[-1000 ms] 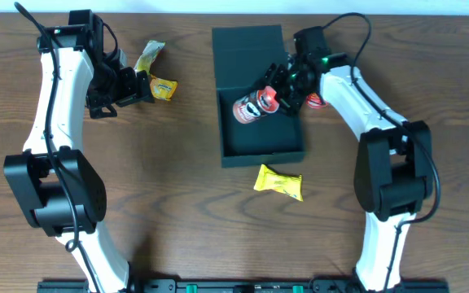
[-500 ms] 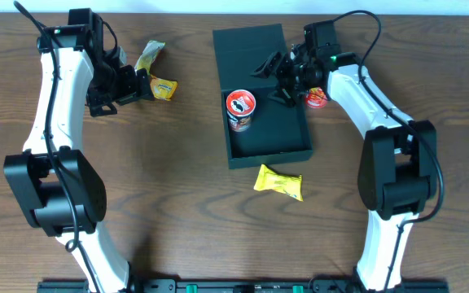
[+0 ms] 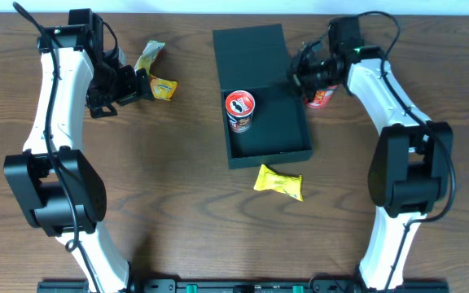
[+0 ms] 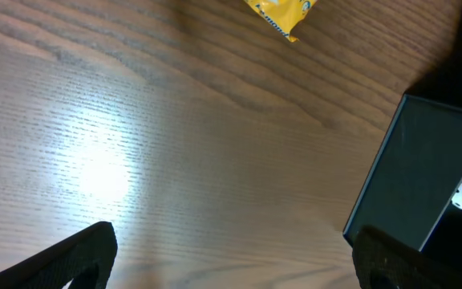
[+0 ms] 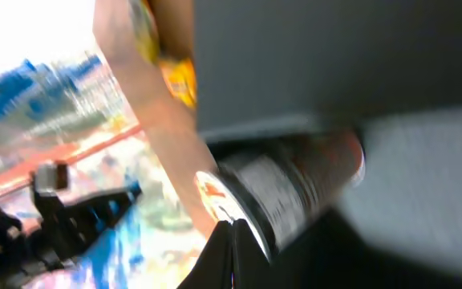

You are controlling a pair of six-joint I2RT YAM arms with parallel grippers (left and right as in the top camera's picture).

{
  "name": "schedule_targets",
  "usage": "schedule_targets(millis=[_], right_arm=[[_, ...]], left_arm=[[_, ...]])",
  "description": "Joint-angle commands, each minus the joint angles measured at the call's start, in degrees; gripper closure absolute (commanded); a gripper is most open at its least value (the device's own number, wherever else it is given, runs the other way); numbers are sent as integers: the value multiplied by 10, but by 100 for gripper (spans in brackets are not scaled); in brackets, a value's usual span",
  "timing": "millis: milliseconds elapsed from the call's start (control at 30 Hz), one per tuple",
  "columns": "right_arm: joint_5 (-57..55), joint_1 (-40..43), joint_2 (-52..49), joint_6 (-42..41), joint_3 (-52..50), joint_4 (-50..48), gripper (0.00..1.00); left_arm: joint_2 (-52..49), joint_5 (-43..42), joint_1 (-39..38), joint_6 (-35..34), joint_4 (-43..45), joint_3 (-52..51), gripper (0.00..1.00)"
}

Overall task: Pack container
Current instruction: 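Push the dark can down into the box and release it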

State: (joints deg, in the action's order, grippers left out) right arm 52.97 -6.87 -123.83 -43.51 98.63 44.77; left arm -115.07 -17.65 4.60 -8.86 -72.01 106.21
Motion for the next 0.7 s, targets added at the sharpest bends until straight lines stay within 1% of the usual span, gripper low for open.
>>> schedule_targets(millis=[0,67,267,533,667], right_arm=[[-8,-20,10,94,7,44,98],[-13,-33,10,104,7,56,98],[4,-58,10,104,7,42,98],[-91,-67,10,111,7,37,98],[-104,-67,10,110,7,36,98]], left_arm=[[4,0,-1,-26,-9,9,5],[4,0,-1,-32,-11,9,5],[4,0,-1,-37,-18,9,5],[4,0,-1,-41,-21,9,5],[4,0,-1,-41,-21,9,5]])
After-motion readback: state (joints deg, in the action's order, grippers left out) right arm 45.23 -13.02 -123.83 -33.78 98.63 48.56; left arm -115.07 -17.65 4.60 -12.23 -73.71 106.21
